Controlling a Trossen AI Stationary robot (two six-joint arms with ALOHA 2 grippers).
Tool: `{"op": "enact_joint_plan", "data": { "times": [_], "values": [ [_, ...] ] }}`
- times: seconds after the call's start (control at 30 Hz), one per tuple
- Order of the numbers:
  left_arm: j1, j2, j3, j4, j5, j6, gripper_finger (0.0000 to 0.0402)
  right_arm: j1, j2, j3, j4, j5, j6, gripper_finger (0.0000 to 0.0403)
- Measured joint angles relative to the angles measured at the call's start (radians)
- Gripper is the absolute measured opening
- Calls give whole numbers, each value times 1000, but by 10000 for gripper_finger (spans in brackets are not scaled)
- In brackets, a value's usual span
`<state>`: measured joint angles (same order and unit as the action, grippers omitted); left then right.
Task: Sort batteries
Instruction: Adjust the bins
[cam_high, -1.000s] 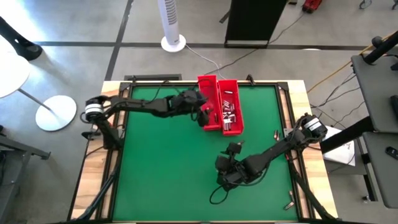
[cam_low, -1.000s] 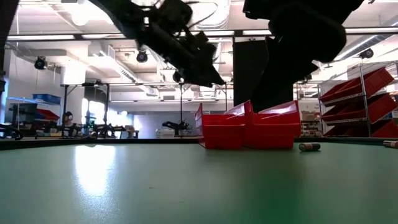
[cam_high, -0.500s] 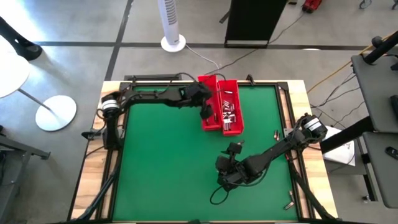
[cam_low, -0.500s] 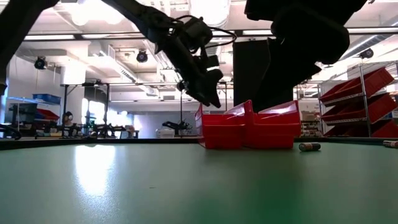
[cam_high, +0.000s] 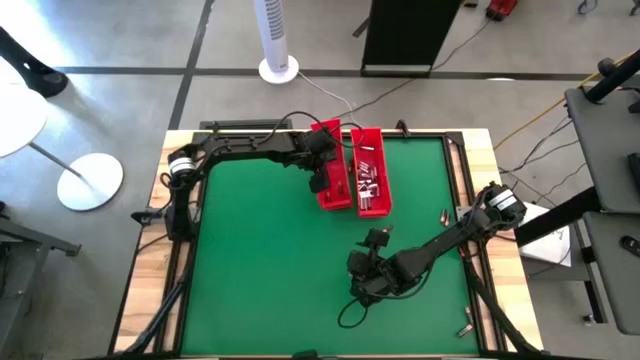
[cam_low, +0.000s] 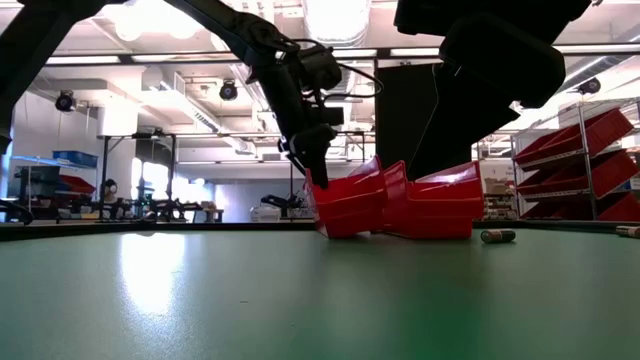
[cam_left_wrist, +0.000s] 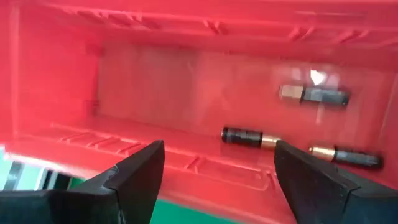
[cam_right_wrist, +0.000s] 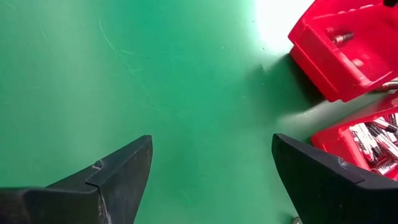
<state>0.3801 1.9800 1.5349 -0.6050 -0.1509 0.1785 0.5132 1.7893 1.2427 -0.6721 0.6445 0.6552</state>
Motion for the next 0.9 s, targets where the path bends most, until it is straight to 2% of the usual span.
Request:
{"op": "enact_joint_plan", "data": {
  "times": [0.43,0.73,0.9],
  "values": [
    [0,-17,3,-93,-12,15,278,0,0,0,-4,0,-1,326],
    [0,-30,9,-93,-23,23,278,0,0,0,-10,2,-4,324],
    [0,-55,9,-95,-23,22,278,0,0,0,-78,3,6,314]
  ]
}}
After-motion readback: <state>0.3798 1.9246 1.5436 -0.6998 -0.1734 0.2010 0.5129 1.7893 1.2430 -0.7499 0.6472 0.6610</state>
